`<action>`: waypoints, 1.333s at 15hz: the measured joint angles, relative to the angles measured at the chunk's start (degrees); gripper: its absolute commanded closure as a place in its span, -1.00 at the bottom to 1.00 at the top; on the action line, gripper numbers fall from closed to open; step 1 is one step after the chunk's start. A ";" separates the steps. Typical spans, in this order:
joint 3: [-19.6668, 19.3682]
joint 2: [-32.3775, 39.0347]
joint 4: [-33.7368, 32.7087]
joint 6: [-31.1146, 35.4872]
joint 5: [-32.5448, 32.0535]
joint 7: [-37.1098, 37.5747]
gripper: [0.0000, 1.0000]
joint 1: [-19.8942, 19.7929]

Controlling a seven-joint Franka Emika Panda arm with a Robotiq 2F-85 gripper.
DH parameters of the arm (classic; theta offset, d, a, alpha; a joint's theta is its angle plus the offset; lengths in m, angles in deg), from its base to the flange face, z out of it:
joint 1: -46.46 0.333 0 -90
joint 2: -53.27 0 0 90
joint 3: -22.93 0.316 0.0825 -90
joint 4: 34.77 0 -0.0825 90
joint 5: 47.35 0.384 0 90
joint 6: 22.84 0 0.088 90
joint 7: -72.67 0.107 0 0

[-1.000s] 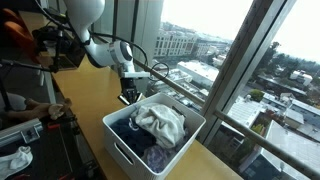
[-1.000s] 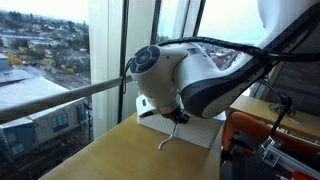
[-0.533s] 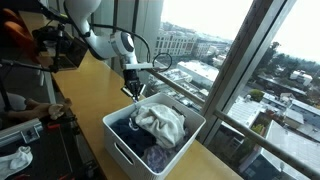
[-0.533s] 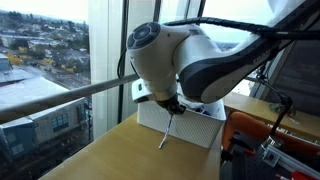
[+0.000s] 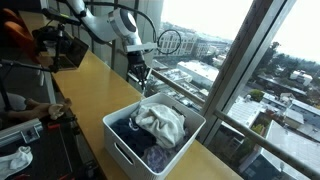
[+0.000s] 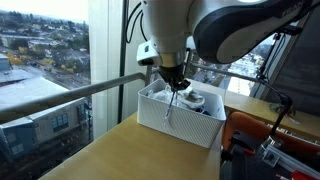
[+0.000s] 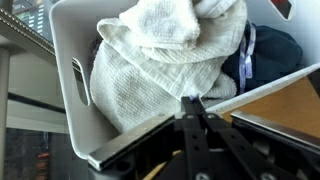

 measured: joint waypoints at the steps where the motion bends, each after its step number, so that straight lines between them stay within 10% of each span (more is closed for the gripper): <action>1: -0.01 -1.14 0.65 -0.02 0.04 0.56 1.00 -0.31; 20: -2.42 -8.09 4.80 -0.05 10.46 15.47 1.00 -4.64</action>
